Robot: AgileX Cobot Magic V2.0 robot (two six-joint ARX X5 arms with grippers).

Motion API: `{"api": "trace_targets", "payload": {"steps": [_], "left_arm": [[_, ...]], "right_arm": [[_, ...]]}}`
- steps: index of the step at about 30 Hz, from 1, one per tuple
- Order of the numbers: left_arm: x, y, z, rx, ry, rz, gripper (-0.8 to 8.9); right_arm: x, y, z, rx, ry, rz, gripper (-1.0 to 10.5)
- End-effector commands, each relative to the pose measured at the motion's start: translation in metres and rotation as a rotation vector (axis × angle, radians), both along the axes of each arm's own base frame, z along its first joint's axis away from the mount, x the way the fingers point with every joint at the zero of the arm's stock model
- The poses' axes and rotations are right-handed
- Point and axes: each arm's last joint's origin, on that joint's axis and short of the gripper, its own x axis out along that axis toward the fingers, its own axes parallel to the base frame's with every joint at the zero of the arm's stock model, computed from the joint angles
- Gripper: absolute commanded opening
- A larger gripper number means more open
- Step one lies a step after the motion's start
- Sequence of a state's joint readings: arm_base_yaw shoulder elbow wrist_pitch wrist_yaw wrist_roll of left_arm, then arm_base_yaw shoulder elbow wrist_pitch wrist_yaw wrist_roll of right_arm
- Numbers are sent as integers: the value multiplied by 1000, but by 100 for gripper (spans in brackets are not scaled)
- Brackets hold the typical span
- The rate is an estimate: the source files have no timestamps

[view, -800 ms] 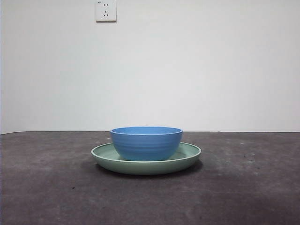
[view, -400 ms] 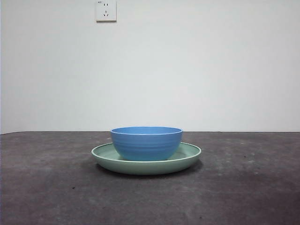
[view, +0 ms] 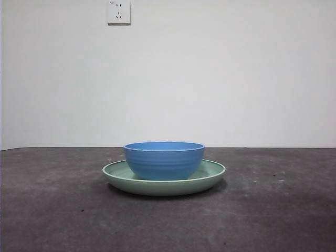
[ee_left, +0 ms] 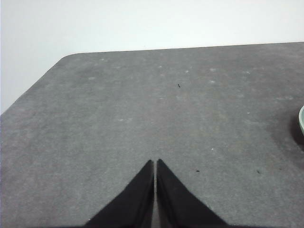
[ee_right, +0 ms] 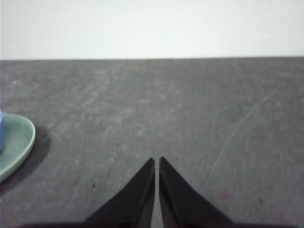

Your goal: Pick up the blue bowl, put it on the green plate, put it on desk

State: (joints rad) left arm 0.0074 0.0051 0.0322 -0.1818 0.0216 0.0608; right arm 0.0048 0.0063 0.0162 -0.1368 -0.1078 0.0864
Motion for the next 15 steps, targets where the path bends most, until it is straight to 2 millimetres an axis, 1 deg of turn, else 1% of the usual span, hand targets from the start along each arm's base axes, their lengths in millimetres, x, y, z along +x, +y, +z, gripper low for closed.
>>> {"api": "trace_targets", "payload": {"steps": [1,15], "left_arm": [[1,0,-7,-6,24,7,10],[1,0,-7,-6,24,6,10]], "right_arm": [[0,0,-4,16,33,-12,9],[0,0,-3,35,24,-11,9]]}}
